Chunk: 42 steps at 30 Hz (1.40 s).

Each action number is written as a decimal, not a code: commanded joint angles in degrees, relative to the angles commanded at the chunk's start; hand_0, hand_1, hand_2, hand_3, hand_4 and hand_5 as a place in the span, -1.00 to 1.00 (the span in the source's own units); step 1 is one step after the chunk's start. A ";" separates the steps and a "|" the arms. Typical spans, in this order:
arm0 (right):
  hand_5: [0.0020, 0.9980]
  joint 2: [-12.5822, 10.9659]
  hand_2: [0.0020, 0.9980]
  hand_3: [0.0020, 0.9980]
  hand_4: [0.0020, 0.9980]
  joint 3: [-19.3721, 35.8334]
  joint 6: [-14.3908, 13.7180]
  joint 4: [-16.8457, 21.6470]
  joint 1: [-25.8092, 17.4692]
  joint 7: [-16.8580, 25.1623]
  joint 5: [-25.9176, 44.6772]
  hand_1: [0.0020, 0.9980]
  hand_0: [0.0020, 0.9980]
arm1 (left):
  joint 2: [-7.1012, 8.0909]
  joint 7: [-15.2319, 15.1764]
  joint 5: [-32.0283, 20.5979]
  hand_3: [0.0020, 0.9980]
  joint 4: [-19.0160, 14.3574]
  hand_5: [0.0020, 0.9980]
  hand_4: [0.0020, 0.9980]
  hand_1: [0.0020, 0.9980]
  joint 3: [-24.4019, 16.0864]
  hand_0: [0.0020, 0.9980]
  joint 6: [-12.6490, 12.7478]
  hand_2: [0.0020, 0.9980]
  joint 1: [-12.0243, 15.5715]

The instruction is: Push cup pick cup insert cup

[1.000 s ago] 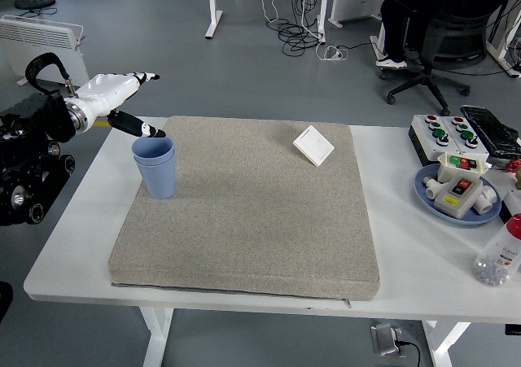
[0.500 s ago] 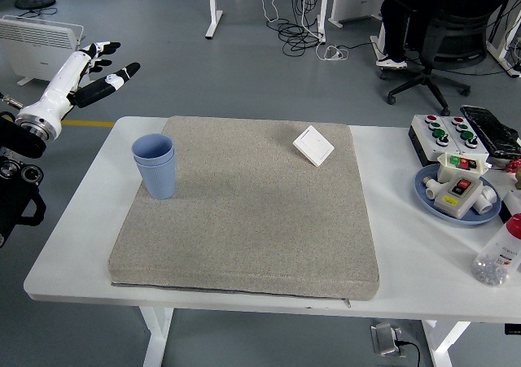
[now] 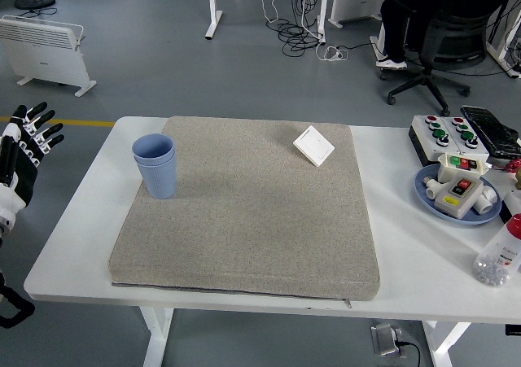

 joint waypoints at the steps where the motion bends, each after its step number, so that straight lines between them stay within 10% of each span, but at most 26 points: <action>1: -0.06 0.02 0.29 0.11 -0.84 0.09 0.00 0.00 -0.02 0.00 -0.02 0.25 0.51 | -0.30 0.06 -2.45 0.76 -0.12 1.00 0.31 0.62 -0.25 0.60 -0.07 0.78 0.52; 15: -0.06 0.17 0.29 0.11 -0.84 1.44 0.11 0.00 0.24 0.12 -0.64 0.25 0.51 | -11.36 1.14 -2.20 0.76 -1.99 1.00 0.32 0.64 -1.58 0.62 -1.97 0.79 6.96; 42: -0.06 -0.16 0.29 0.11 -0.85 0.88 0.23 0.00 0.88 0.34 -0.51 0.25 0.51 | -12.06 0.80 -0.27 0.77 0.32 1.00 0.30 0.65 -1.92 0.64 0.74 0.81 5.13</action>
